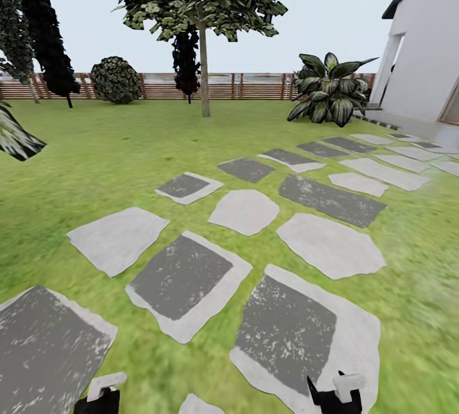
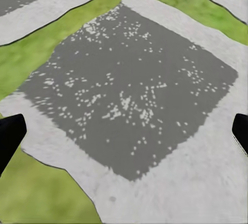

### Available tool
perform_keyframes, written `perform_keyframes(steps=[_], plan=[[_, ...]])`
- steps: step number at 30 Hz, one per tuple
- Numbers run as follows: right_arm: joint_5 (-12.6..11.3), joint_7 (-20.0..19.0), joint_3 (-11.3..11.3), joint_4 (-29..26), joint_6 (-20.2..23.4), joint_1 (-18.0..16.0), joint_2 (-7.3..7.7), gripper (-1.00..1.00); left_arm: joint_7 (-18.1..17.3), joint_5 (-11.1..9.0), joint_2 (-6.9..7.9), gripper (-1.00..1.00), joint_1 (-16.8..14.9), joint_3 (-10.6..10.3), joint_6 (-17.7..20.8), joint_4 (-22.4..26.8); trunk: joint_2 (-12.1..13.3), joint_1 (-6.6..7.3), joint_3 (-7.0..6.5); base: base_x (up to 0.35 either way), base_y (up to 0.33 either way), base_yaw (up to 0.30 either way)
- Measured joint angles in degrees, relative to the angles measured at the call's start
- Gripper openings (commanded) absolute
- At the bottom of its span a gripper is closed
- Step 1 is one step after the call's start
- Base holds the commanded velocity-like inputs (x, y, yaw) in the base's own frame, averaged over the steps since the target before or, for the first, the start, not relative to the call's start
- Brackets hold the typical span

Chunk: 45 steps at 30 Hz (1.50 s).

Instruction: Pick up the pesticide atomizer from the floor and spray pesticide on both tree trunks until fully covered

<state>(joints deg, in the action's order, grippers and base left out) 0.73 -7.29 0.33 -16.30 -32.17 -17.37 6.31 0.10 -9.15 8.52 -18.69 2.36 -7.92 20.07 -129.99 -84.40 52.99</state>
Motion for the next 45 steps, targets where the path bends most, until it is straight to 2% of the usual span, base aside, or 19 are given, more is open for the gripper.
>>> perform_keyframes(steps=[45], plan=[[0.0, 0.0, 0.0, 0.0, 0.0, 0.0, 0.0, 1.0, 0.0, 0.0, 0.0, -1.0, 0.0, 0.0, 0.02, 0.0, 0.0, 0.0, 0.0, 0.34, 0.0, 0.0]])
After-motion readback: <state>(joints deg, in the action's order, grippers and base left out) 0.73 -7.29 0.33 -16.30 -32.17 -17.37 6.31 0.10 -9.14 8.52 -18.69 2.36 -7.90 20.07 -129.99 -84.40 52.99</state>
